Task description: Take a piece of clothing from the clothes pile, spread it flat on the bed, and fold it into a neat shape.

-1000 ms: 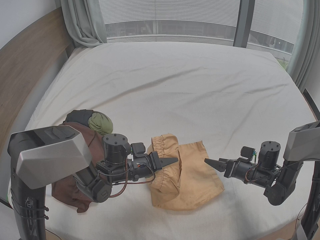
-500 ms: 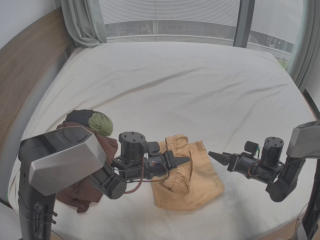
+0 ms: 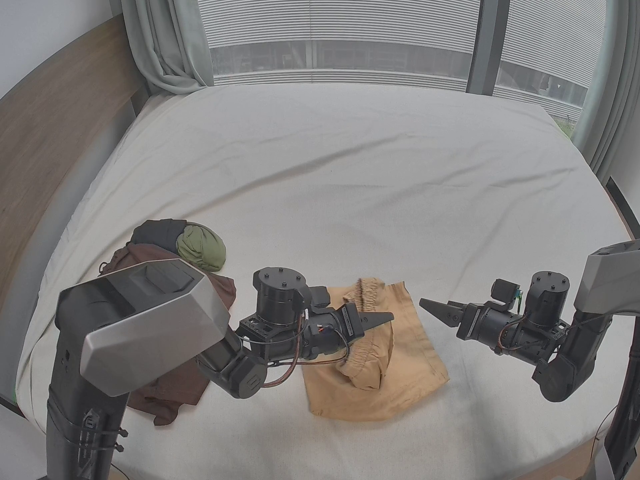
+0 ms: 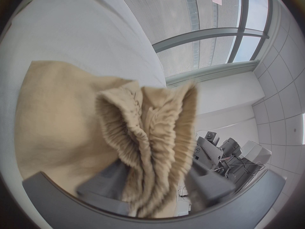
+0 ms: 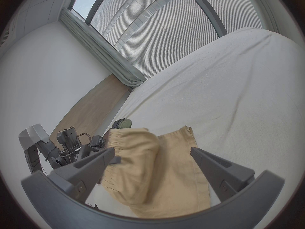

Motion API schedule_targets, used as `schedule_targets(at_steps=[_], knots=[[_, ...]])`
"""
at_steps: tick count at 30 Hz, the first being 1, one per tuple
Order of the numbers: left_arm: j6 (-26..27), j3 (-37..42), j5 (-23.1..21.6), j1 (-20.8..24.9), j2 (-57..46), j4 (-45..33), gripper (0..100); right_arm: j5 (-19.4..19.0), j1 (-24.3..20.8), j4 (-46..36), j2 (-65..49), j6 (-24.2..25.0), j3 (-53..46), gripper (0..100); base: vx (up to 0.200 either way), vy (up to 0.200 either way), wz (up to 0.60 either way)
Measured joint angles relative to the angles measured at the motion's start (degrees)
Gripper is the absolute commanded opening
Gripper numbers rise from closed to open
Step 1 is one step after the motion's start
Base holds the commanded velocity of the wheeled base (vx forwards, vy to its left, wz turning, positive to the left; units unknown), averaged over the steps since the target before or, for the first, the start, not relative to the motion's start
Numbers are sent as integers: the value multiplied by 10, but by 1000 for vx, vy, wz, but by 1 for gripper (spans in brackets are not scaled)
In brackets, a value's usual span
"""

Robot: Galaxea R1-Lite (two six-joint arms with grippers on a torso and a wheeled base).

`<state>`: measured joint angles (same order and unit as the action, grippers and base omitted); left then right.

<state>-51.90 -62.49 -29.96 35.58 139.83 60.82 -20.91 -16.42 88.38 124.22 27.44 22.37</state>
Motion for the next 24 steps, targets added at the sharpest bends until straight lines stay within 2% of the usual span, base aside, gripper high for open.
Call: schedule_targets(at_steps=[13,24], knots=[[2,9,24,-5,0,5,100,0,-4,0,0,0,-4,100,0,0,0],[25,95,20,-34,-58,15,100,0,-10,0,1,-1,-12,100,0,0,0]])
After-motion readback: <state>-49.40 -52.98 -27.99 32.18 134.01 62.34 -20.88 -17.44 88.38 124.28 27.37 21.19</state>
